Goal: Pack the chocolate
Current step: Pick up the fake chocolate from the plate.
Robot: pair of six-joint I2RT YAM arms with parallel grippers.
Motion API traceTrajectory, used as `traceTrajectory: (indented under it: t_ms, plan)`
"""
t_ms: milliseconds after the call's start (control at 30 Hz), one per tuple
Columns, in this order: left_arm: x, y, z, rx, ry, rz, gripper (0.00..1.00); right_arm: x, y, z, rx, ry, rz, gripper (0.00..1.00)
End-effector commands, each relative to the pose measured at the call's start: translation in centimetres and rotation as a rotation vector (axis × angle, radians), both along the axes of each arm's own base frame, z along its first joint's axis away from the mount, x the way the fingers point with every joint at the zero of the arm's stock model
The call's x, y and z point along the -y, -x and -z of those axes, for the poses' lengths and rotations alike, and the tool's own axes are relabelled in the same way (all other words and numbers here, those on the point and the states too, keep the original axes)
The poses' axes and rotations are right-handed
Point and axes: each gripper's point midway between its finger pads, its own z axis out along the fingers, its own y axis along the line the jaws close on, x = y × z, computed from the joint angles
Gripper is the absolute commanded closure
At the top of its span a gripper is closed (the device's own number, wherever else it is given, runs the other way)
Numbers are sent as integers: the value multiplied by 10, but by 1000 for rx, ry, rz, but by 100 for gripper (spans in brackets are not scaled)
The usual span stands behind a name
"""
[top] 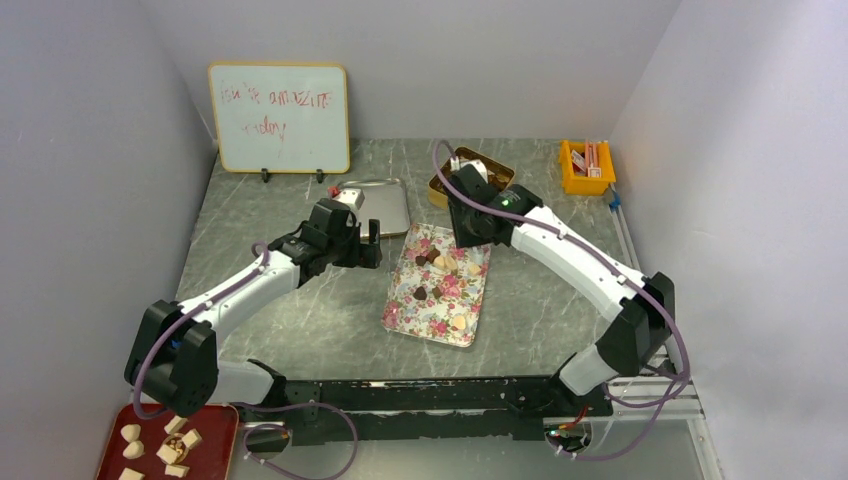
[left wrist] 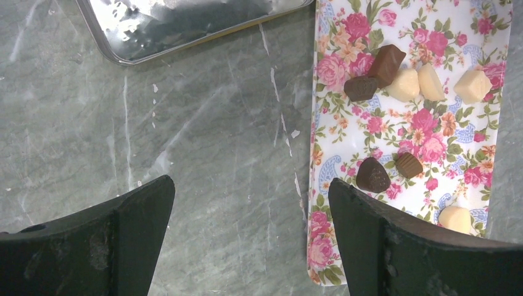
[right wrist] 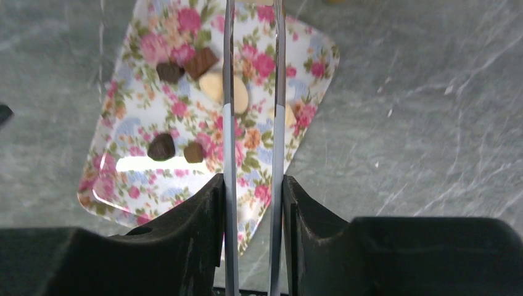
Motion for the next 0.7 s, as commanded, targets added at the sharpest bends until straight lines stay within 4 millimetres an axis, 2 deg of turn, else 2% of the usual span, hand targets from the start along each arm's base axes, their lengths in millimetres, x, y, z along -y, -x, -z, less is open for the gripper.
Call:
traceTrajectory:
  t_ms: [0,200,333,500,667]
  plan:
    - [4,-6,-21,58,25,7,0,2,-45,-35,126,-18,30,100]
    - [3,-6,-23,65,15,11,0,16,-98,-43,180,-22,79,100]
    - [2,-6,-24,70,9,12,0,30,-125,-36,181,-24,115,100]
    - [-1,-5,-24,73,4,9,0,39,-144,-23,167,-18,142,100]
    - [0,-4,-22,67,4,12,0,43,-153,-11,153,-11,154,100]
